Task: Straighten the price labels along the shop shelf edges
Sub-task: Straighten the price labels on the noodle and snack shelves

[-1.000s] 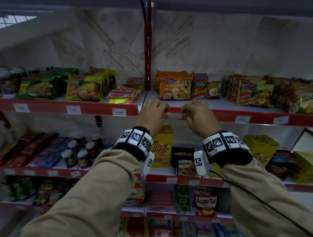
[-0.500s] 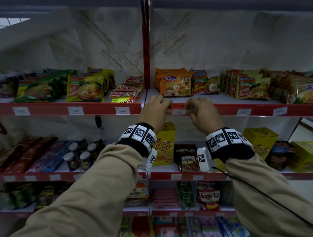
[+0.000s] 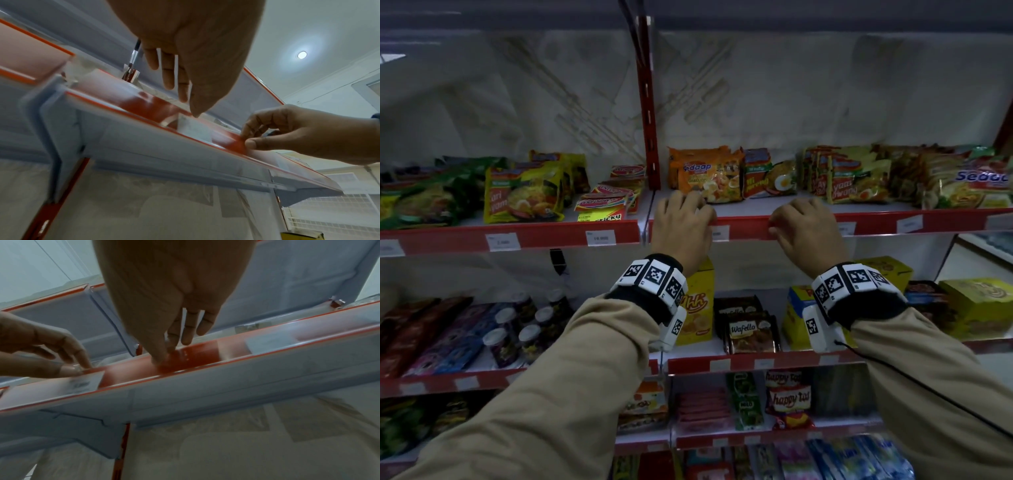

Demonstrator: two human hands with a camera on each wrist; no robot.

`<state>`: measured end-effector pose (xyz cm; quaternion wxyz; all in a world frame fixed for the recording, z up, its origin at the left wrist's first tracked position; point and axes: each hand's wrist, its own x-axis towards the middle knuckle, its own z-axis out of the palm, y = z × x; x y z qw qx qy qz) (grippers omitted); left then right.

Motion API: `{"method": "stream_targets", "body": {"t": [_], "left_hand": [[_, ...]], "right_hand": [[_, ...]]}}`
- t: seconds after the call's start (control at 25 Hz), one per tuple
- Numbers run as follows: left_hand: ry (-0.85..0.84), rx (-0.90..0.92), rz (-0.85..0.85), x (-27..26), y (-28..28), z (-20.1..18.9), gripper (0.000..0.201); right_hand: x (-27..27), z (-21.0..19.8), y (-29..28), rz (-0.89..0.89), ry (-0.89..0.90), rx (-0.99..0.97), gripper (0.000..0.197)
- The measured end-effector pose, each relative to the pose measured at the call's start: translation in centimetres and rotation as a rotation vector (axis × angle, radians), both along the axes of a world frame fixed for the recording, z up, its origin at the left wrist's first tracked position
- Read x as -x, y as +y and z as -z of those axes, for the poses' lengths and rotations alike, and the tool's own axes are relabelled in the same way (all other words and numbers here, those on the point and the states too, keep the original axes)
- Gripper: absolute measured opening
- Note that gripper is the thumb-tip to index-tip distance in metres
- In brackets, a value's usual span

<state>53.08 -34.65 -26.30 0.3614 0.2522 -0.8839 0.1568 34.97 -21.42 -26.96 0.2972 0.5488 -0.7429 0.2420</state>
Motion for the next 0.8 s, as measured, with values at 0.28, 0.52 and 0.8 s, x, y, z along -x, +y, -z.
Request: {"method": "stream_targets", "body": {"t": [0.28,0.52,0.8], "left_hand": [[-0.162,-0.055,0.138,8.0,5.4,0.7,0.045],[-0.168,-0.066,0.148,12.6,8.4,1.2,0.046],[-0.045,-0.119,0.048,14.0,9.8,1.8,0.040]], "right_hand": [[5.6,-0.3,4.2,0.089,-0.048,-0.082,0.023],[9.5,-0.6,6.0,0.004,-0.106,-0.081,0.021],[11.2,-0.6,6.3,-0.081,-0.094,-0.100,0.023]]}}
